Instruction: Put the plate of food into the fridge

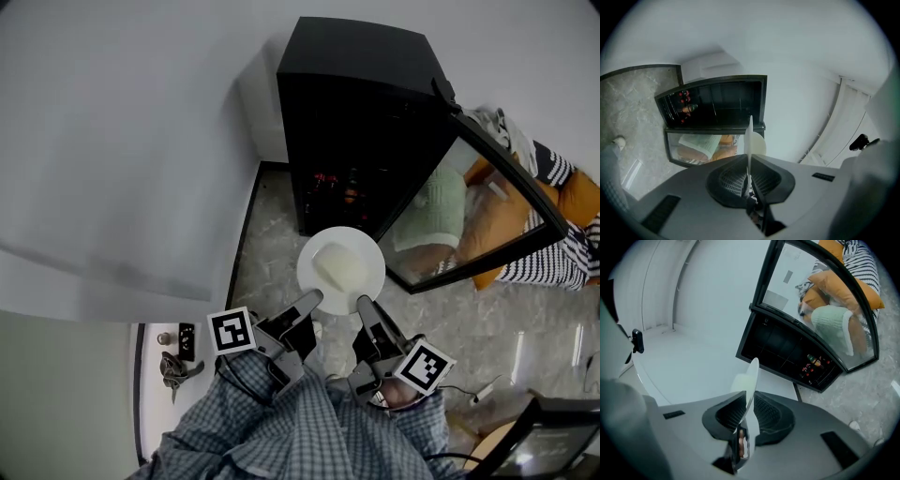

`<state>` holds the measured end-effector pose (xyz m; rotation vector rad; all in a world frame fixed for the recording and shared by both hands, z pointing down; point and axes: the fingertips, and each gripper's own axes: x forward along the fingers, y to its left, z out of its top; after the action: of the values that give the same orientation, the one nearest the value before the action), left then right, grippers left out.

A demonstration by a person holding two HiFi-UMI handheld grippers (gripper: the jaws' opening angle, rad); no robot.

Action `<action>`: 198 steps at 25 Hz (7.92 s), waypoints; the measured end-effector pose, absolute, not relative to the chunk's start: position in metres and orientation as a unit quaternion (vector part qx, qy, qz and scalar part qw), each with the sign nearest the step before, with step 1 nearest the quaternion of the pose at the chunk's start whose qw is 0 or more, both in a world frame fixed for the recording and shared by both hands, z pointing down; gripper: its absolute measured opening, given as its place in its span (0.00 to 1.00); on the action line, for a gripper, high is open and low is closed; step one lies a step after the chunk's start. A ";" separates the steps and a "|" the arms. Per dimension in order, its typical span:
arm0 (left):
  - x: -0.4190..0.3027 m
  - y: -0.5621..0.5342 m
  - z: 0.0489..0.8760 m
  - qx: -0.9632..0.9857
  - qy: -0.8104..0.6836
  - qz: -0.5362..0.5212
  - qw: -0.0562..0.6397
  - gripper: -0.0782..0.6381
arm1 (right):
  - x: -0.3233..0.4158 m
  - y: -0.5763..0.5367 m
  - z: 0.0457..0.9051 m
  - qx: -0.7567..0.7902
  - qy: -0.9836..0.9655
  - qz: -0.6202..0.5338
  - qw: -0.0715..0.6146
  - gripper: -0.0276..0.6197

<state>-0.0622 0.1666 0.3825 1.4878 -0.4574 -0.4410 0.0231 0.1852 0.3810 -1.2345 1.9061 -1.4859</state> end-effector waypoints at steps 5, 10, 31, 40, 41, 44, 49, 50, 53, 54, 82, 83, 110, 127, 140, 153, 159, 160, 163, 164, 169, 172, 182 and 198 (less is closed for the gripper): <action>-0.066 0.137 0.385 0.666 -0.193 -0.187 0.696 0.14 | 0.018 0.158 0.385 -0.459 0.676 -0.534 0.217 0.13; -0.071 0.112 0.389 0.671 -0.182 -0.173 0.698 0.14 | 0.013 0.136 0.387 -0.469 0.668 -0.531 0.228 0.13; -0.043 0.052 0.414 0.656 -0.207 -0.180 0.703 0.14 | 0.043 0.072 0.416 -0.452 0.665 -0.555 0.212 0.13; -0.019 -0.002 0.429 0.661 -0.241 -0.189 0.685 0.14 | 0.068 0.012 0.435 -0.429 0.671 -0.572 0.196 0.13; -0.017 -0.006 0.431 0.661 -0.242 -0.194 0.683 0.14 | 0.069 0.010 0.438 -0.429 0.671 -0.573 0.191 0.13; -0.012 -0.012 0.437 0.662 -0.248 -0.203 0.677 0.14 | 0.075 0.002 0.444 -0.431 0.670 -0.574 0.189 0.13; -0.008 -0.016 0.449 0.651 -0.258 -0.209 0.683 0.14 | 0.080 -0.004 0.454 -0.426 0.661 -0.585 0.196 0.12; -0.008 -0.018 0.452 0.650 -0.260 -0.208 0.683 0.14 | 0.081 -0.007 0.457 -0.426 0.661 -0.587 0.193 0.12; -0.007 -0.023 0.460 0.648 -0.261 -0.204 0.686 0.14 | 0.082 -0.011 0.465 -0.429 0.654 -0.593 0.192 0.12; -0.007 -0.025 0.462 0.646 -0.261 -0.204 0.688 0.14 | 0.082 -0.013 0.467 -0.431 0.652 -0.593 0.192 0.12; -0.005 -0.116 0.565 0.633 -0.268 -0.214 0.694 0.14 | 0.090 -0.104 0.563 -0.509 0.622 -0.549 0.229 0.10; -0.005 -0.119 0.567 0.633 -0.269 -0.216 0.693 0.14 | 0.090 -0.108 0.564 -0.510 0.623 -0.547 0.228 0.10; 0.000 -0.175 0.599 0.629 -0.293 -0.250 0.676 0.14 | 0.097 -0.167 0.601 -0.533 0.591 -0.543 0.269 0.10; 0.001 -0.189 0.613 0.626 -0.285 -0.254 0.681 0.14 | 0.100 -0.179 0.614 -0.515 0.549 -0.559 0.348 0.08; 0.010 -0.198 0.622 0.619 -0.287 -0.247 0.688 0.14 | 0.099 -0.173 0.627 -0.504 0.535 -0.576 0.358 0.08; 0.015 -0.203 0.628 0.616 -0.283 -0.252 0.691 0.14 | 0.082 -0.166 0.630 -0.460 0.580 -0.588 0.326 0.09; 0.019 -0.207 0.627 0.617 -0.276 -0.253 0.692 0.14 | 0.068 -0.166 0.630 -0.438 0.598 -0.594 0.313 0.09; 0.019 -0.207 0.626 0.617 -0.274 -0.252 0.693 0.14 | 0.067 -0.166 0.630 -0.439 0.598 -0.593 0.312 0.09; 0.019 -0.209 0.626 0.617 -0.270 -0.250 0.695 0.14 | 0.067 -0.169 0.629 -0.439 0.603 -0.587 0.314 0.09; 0.019 -0.210 0.625 0.617 -0.268 -0.249 0.697 0.14 | 0.067 -0.170 0.629 -0.437 0.604 -0.586 0.317 0.09; 0.019 -0.211 0.624 0.620 -0.258 -0.243 0.700 0.14 | 0.067 -0.170 0.629 -0.431 0.594 -0.592 0.333 0.08; 0.022 -0.211 0.623 0.629 -0.244 -0.230 0.701 0.14 | 0.070 -0.174 0.628 -0.430 0.587 -0.594 0.342 0.08; 0.023 -0.206 0.621 0.636 -0.231 -0.225 0.701 0.14 | 0.078 -0.183 0.630 -0.437 0.579 -0.593 0.349 0.08; 0.019 -0.199 0.618 0.630 -0.219 -0.244 0.704 0.14 | 0.084 -0.202 0.630 -0.457 0.571 -0.587 0.346 0.08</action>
<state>0.0185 -0.1991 0.6179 1.4012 -0.4865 -0.5437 0.0841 -0.2025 0.6302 -1.1872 1.4820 -1.5246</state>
